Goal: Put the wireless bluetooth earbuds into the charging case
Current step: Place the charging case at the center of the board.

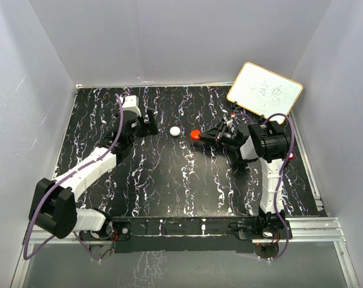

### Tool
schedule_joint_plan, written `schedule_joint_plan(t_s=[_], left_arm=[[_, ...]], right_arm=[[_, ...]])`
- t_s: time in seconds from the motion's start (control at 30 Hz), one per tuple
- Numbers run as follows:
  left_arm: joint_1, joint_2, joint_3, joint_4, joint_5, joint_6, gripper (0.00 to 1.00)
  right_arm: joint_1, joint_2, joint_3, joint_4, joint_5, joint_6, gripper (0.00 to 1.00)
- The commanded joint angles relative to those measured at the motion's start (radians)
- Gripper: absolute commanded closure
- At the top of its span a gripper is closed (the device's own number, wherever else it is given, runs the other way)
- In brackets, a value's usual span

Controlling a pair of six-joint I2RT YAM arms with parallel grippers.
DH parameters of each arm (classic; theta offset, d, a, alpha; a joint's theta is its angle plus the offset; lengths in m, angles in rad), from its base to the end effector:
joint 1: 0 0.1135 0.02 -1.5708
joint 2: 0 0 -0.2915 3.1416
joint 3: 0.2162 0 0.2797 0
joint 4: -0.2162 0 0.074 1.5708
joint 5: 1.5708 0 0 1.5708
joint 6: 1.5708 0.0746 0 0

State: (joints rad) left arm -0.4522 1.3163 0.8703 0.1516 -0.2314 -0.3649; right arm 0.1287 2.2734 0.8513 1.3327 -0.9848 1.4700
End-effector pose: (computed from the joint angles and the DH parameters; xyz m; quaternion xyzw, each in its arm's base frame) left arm 0.3306 -0.1416 0.2894 -0.0339 0.8000 -0.1500 0.5799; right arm 0.4115 0.1159 0.0644 0.1543 0.7077 0.6695 0.1645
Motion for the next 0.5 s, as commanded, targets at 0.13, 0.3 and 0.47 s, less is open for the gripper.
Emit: schedule_joint_plan(t_s=[0.13, 0.3, 0.47], left_arm=[[0.016, -0.047, 0.057, -0.054, -0.001, -0.023, 0.01], [0.021, -0.042, 0.088, -0.090, 0.012, -0.030, 0.02], [0.031, -0.046, 0.104, -0.105, 0.040, -0.043, 0.02]], right_arm=[[0.009, -0.069, 0.035, -0.162, 0.033, -0.161, 1.00], [0.018, -0.086, 0.046, -0.266, 0.052, -0.239, 1.00], [0.027, -0.113, 0.062, -0.394, 0.083, -0.333, 1.00]])
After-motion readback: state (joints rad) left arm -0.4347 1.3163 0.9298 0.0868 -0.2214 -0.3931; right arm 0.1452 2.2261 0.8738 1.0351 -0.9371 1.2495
